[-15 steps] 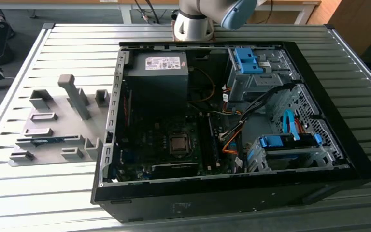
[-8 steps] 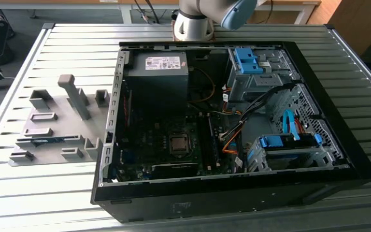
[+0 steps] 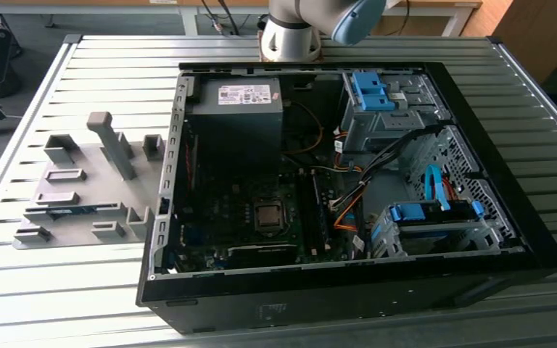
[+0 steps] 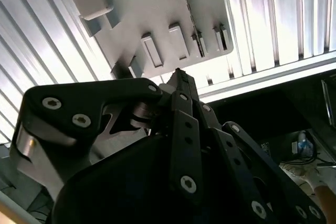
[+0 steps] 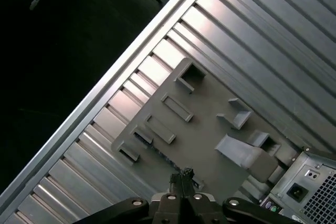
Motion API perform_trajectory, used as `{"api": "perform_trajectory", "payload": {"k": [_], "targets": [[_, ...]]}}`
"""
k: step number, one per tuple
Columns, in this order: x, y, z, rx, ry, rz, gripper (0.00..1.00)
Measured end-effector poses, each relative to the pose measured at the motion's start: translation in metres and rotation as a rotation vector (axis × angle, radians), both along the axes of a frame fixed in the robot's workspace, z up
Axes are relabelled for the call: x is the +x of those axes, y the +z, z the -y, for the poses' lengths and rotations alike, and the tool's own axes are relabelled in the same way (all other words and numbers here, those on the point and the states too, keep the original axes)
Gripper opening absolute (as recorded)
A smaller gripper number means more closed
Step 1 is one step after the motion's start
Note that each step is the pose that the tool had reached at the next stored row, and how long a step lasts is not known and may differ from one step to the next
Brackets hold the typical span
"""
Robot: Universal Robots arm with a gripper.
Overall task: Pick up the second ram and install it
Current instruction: 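Pick up the second ram and move it above second insertion slot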
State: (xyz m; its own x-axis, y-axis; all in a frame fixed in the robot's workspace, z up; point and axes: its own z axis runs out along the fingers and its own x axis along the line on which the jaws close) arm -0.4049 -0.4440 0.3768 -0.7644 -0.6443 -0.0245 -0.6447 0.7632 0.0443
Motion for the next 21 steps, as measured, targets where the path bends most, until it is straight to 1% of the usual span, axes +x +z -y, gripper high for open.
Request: {"api": "perform_trajectory", "payload": {"k": [5, 21], "targets": [[0.0, -0.0005, 0.0001, 0.0, 0.071, 0.0, 0.11], [-0.0001, -0.0014, 0.0003, 0.0, 0.278, 0.0, 0.11]]}}
